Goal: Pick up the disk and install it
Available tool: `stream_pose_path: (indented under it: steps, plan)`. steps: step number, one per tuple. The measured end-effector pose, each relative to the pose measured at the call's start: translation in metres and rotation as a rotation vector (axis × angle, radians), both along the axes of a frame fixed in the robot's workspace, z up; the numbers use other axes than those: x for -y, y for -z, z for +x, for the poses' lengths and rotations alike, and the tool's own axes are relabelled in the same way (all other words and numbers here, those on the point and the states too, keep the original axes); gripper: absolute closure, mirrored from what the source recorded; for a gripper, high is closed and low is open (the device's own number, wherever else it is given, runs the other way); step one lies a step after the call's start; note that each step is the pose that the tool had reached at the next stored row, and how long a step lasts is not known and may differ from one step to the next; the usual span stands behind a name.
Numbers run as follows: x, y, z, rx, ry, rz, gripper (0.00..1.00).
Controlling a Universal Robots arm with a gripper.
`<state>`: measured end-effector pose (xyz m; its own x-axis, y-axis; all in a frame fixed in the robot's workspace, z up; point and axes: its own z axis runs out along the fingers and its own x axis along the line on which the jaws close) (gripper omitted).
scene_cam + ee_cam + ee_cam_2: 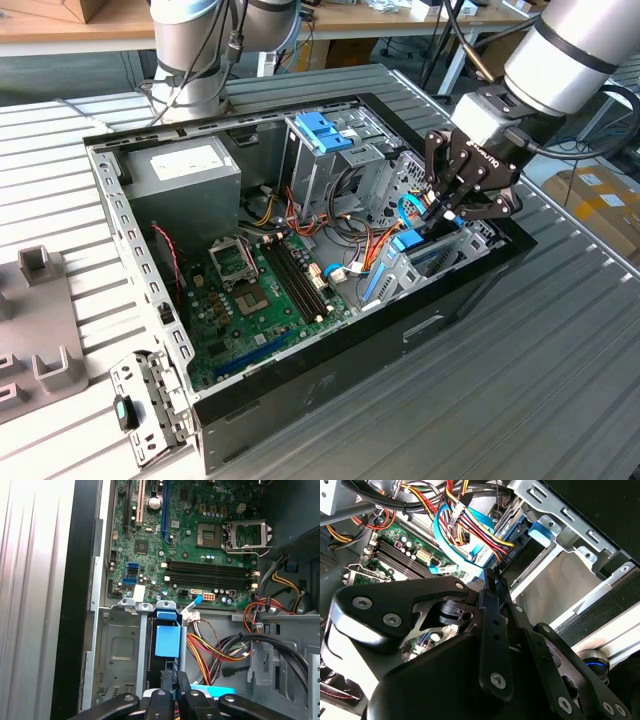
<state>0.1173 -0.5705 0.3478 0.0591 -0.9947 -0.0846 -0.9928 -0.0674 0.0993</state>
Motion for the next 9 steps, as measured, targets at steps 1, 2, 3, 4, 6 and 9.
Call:
stream_pose_path:
  steps: [1,2,3,4,6,9]
  plan:
    - [-0.0002,0.0002,0.0004,0.0,0.0,0.0001,0.84]
    - [-0.0003,0.0003,0.0008,0.0,0.0,0.0001,0.84]
    - [-0.0005,0.0004,0.0015,0.0,0.0,0.0,0.84]
    - [-0.0006,0.0007,0.0025,0.0,0.0,0.0,0.84]
    - [-0.0007,0.001,0.0033,-0.0001,0.0,0.0,0.84]
    - [-0.0006,0.0019,0.004,-0.0001,0.0,0.0,0.84]
